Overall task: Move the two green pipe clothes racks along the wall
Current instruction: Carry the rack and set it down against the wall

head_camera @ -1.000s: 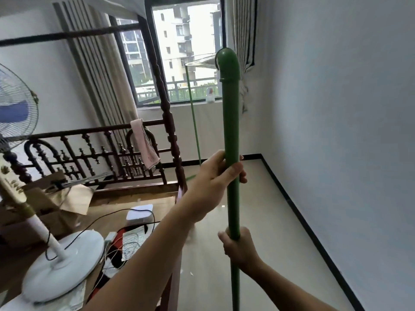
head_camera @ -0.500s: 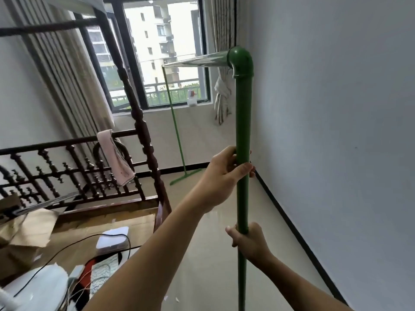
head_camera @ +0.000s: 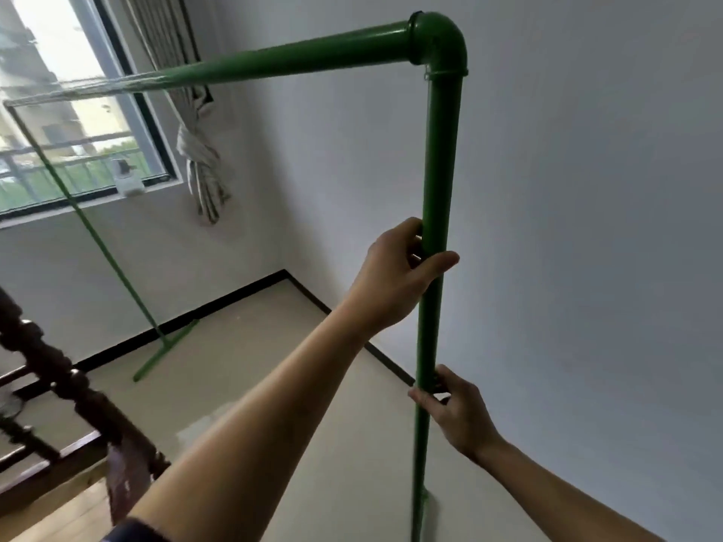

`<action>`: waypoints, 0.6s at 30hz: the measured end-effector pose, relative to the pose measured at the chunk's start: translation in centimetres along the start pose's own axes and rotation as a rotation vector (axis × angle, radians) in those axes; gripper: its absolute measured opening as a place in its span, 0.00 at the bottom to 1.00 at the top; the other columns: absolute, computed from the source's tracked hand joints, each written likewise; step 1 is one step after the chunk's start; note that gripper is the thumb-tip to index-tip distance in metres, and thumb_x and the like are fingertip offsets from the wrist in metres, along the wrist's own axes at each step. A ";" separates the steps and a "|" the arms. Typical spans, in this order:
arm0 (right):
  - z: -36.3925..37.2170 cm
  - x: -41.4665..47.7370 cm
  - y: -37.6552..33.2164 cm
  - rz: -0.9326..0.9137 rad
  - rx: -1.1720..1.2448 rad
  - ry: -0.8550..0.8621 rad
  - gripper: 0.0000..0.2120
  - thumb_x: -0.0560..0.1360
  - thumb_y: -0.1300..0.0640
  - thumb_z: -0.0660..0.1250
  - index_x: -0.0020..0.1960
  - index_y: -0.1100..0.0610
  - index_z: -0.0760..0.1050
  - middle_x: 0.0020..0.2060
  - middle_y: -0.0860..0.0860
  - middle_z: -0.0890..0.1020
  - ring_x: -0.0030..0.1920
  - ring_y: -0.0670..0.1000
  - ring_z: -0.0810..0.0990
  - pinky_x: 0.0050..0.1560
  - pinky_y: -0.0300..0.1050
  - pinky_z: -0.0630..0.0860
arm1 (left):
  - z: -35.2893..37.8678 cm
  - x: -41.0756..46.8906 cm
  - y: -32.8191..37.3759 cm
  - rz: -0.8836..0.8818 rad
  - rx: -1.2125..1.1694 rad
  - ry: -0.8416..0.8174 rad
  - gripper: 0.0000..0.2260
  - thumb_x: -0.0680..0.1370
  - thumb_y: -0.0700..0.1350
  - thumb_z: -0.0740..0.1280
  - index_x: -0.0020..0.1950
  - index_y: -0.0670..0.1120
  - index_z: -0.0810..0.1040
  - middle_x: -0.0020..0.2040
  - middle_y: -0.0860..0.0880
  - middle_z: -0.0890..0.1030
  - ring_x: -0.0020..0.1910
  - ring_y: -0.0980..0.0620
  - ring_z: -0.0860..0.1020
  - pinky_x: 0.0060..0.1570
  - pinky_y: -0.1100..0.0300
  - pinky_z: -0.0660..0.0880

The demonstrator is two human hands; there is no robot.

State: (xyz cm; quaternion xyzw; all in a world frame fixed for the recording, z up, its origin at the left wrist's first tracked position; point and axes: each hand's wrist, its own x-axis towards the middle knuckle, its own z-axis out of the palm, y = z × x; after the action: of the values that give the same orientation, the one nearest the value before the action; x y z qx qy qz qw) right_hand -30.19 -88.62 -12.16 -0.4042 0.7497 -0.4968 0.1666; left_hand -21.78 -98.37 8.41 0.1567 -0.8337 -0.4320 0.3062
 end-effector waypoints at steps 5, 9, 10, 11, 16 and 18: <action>-2.8 2.6 0.2 0.150 -0.171 0.113 0.10 0.73 0.44 0.68 0.48 0.50 0.76 0.41 0.43 0.84 0.45 0.47 0.82 0.50 0.52 0.80 | 3.1 5.2 -0.7 0.075 -0.017 -0.078 0.13 0.74 0.48 0.68 0.53 0.42 0.74 0.47 0.41 0.82 0.44 0.44 0.83 0.46 0.48 0.81; -5.0 4.8 0.7 0.224 -0.323 0.143 0.14 0.76 0.42 0.63 0.54 0.51 0.73 0.47 0.49 0.84 0.48 0.52 0.83 0.45 0.48 0.77 | 6.1 8.5 -1.0 0.096 -0.024 -0.068 0.11 0.74 0.48 0.68 0.50 0.43 0.73 0.45 0.42 0.81 0.41 0.45 0.81 0.40 0.54 0.79; -5.6 5.4 1.0 0.236 -0.351 0.139 0.15 0.76 0.42 0.62 0.56 0.51 0.73 0.48 0.50 0.84 0.48 0.53 0.83 0.44 0.46 0.76 | 6.7 9.3 -1.0 0.098 -0.025 -0.065 0.10 0.74 0.47 0.68 0.50 0.43 0.73 0.44 0.43 0.81 0.39 0.46 0.80 0.37 0.58 0.77; -6.1 6.1 1.3 0.245 -0.373 0.139 0.16 0.77 0.43 0.62 0.57 0.52 0.72 0.49 0.50 0.84 0.49 0.54 0.83 0.43 0.45 0.74 | 7.3 10.3 -1.0 0.097 -0.029 -0.063 0.10 0.74 0.47 0.68 0.50 0.44 0.73 0.44 0.44 0.80 0.38 0.48 0.79 0.36 0.61 0.76; -8.9 10.5 3.1 0.264 -0.432 0.138 0.17 0.77 0.42 0.60 0.59 0.52 0.71 0.51 0.50 0.84 0.50 0.55 0.82 0.45 0.46 0.75 | 9.9 14.8 -1.4 0.074 -0.021 -0.067 0.13 0.74 0.47 0.68 0.55 0.41 0.74 0.47 0.43 0.80 0.42 0.46 0.81 0.38 0.60 0.78; -10.1 12.4 4.0 0.257 -0.452 0.120 0.18 0.77 0.42 0.60 0.59 0.53 0.71 0.51 0.50 0.83 0.50 0.55 0.82 0.44 0.45 0.74 | 11.1 16.9 -1.7 0.062 -0.011 -0.056 0.14 0.74 0.47 0.68 0.56 0.41 0.74 0.48 0.42 0.80 0.43 0.45 0.81 0.40 0.58 0.79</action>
State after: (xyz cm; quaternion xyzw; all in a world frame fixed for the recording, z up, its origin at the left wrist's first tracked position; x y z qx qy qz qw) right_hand -46.22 -91.32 -9.23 -0.3026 0.8952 -0.3148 0.0891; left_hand -41.90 -101.33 8.45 0.1168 -0.8441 -0.4310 0.2967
